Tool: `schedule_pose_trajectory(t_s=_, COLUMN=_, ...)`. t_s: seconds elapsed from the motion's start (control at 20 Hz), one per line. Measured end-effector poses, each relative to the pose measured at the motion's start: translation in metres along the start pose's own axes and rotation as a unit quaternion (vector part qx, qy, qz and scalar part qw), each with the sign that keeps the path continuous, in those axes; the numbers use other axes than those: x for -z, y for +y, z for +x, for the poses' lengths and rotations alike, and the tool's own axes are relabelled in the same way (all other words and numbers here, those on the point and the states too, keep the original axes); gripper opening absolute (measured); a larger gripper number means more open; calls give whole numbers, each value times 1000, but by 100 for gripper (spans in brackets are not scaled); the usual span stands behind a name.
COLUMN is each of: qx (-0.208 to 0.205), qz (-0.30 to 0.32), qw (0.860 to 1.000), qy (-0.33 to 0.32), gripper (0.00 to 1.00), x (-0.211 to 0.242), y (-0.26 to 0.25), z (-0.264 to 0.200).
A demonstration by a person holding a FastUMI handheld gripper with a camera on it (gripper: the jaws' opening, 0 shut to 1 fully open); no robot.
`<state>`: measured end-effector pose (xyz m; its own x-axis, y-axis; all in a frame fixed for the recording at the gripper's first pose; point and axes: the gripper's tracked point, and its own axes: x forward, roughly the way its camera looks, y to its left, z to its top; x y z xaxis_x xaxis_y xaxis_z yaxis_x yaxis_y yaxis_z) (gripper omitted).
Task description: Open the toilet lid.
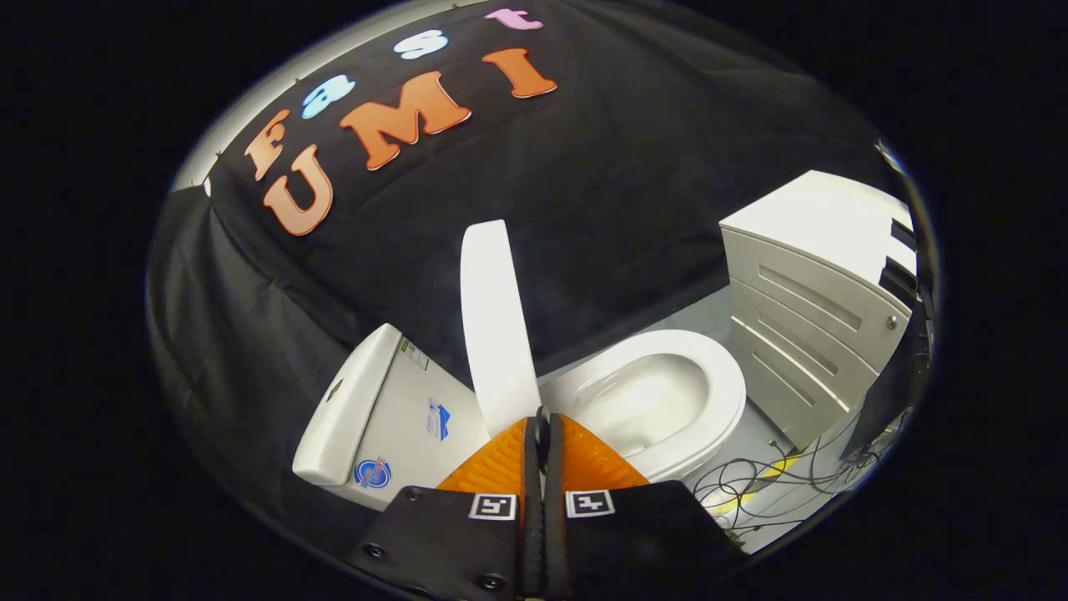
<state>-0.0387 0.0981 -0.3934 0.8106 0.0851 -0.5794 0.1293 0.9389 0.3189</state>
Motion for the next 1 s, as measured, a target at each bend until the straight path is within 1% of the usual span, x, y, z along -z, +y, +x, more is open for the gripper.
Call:
schedule_pose_trajectory(t_s=0.25, qx=-7, qz=-66, qw=998, qy=-4, gripper=8, x=7, y=42, z=-5)
schedule_pose_trajectory(t_s=0.55, qx=-20, qz=-114, qw=993, qy=-3, gripper=8, x=19, y=85, z=-7)
schedule_pose_trajectory(t_s=1.0, qx=-38, qz=-147, qw=988, qy=3, gripper=8, x=36, y=123, z=-7)
